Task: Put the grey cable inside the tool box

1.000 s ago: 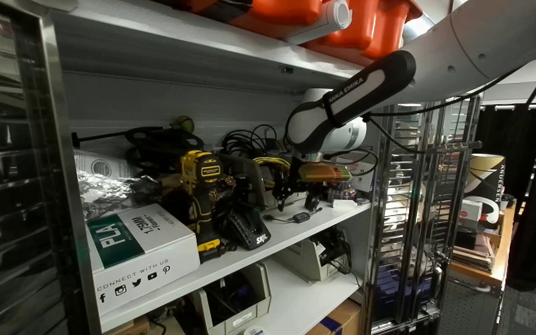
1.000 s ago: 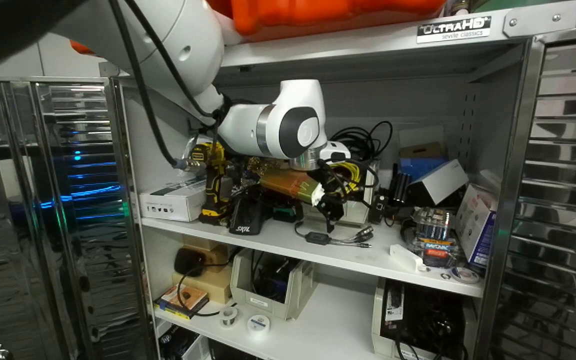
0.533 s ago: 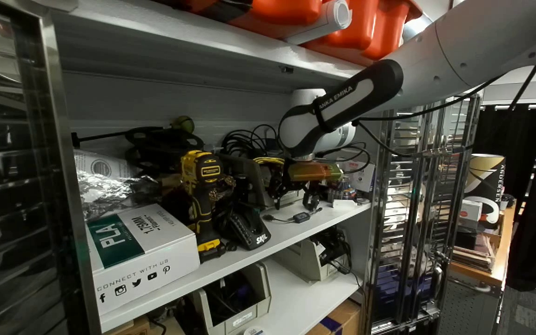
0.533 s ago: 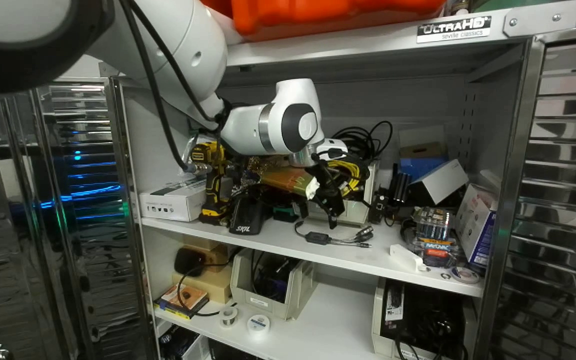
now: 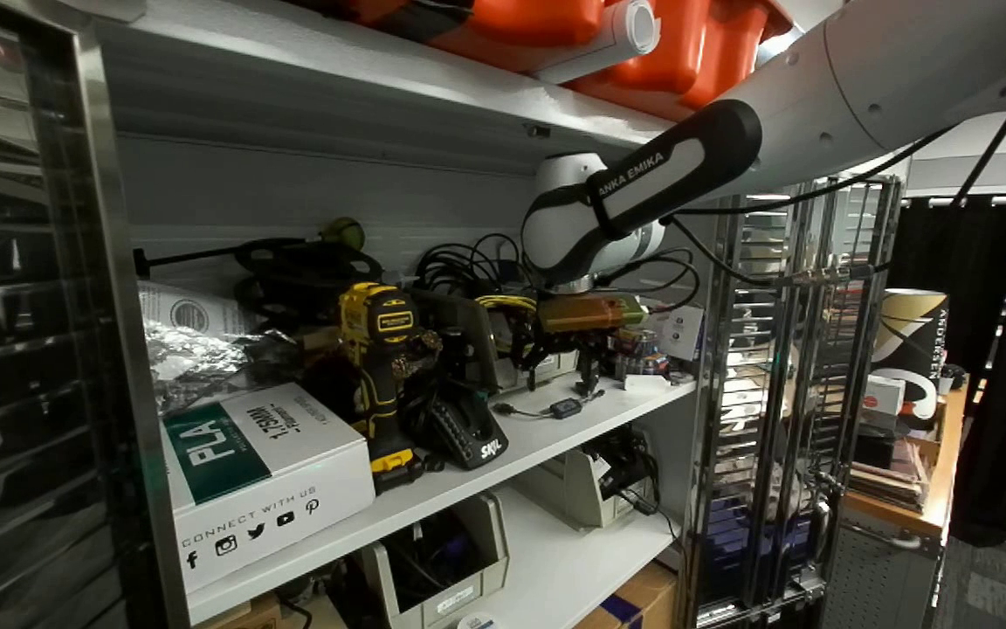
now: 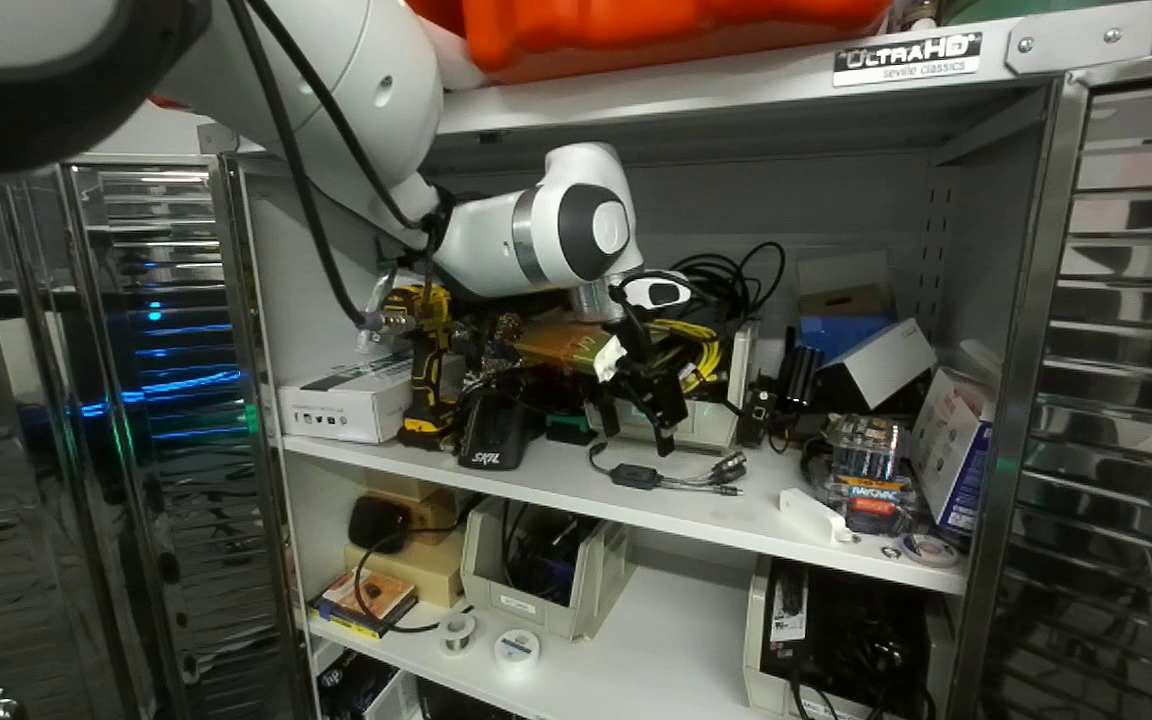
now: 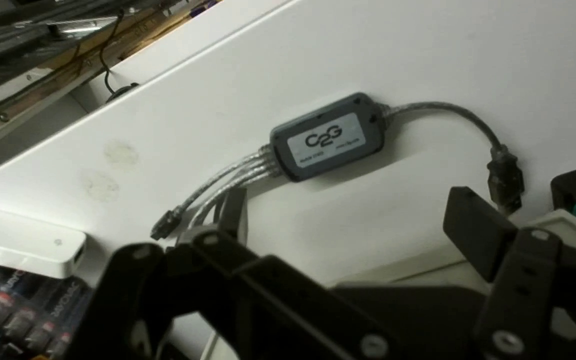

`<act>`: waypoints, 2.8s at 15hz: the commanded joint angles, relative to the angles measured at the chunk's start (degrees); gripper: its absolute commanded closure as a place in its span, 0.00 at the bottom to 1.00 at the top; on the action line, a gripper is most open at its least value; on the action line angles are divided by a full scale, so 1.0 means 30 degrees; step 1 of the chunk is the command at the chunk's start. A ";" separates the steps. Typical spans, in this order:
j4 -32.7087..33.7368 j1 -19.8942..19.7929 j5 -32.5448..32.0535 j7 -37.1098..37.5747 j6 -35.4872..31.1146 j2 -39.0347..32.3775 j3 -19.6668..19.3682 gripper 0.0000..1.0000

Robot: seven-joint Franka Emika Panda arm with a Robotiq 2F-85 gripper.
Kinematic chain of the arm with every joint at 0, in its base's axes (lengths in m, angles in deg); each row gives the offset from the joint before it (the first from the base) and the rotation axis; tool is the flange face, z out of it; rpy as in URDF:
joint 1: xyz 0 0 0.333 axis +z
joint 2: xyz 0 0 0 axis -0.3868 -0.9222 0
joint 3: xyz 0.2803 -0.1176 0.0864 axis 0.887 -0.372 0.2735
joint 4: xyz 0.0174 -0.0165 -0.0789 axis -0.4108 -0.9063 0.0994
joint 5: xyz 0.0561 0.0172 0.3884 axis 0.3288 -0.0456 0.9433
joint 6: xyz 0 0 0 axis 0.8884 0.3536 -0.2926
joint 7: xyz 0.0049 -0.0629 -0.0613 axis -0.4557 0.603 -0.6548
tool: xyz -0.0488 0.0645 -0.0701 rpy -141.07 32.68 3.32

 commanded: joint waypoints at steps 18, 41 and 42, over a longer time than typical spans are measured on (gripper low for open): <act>-0.2771 0.0717 -0.0954 0.7016 -0.2216 0.1117 -0.0650 0.00; -0.2358 0.0037 -0.0421 0.7222 -0.1921 0.0453 -0.0583 0.77; -0.2404 0.0059 -0.0507 0.7175 -0.1951 0.0493 -0.0594 0.77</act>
